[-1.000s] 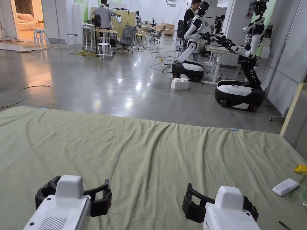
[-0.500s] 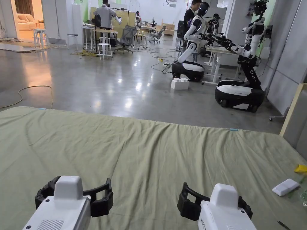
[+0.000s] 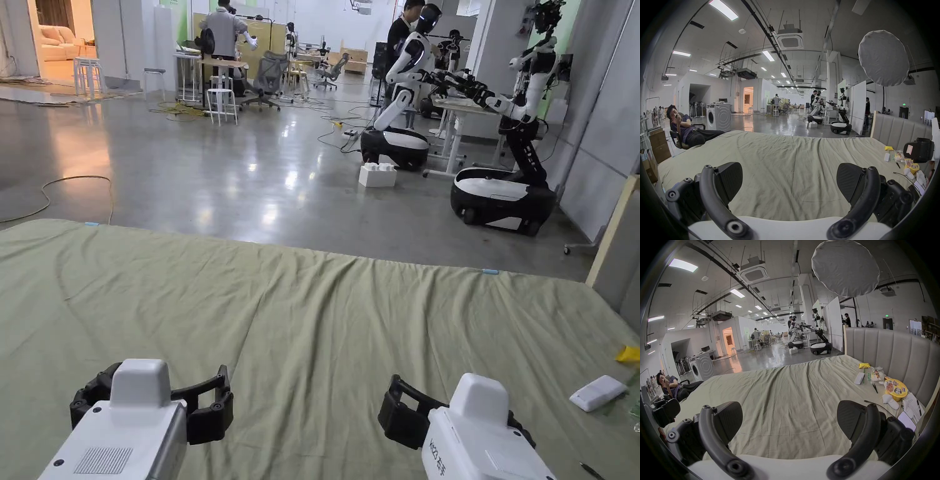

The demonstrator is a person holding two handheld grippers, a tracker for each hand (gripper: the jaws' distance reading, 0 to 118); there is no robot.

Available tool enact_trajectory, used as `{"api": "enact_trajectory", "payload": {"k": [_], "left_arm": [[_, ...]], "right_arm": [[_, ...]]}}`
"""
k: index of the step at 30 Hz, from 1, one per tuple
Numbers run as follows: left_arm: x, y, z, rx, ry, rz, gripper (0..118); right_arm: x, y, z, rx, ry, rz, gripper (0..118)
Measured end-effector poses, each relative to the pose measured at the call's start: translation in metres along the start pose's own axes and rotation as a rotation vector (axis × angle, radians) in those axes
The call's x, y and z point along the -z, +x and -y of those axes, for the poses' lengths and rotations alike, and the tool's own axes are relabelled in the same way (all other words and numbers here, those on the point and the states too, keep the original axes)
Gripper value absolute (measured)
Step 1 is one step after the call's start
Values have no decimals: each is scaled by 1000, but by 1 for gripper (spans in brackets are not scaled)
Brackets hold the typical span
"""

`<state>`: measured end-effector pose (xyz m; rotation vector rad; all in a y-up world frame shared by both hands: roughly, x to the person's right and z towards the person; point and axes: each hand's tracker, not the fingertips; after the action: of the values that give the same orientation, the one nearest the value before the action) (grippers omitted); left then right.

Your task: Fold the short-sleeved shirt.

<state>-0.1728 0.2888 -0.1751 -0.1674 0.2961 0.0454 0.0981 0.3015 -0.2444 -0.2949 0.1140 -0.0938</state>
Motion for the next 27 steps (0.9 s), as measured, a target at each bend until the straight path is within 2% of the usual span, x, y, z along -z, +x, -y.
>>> {"api": "enact_trajectory", "payload": {"k": [4,8,18,27], "left_arm": [[0,1,-1,1,-4,5,115],[0,1,-1,1,-12,7,115],[0,3,-3,18,-11,14,115],[4,0,-4,21,-13,0,116]], "right_arm": [[0,-1,-2,7,-22,-4,116],[0,-7,0,-51,-16,30,116],[2,-6,1,-37,-45,11,116],[10,-4,0,-88,-55,32,116]]}}
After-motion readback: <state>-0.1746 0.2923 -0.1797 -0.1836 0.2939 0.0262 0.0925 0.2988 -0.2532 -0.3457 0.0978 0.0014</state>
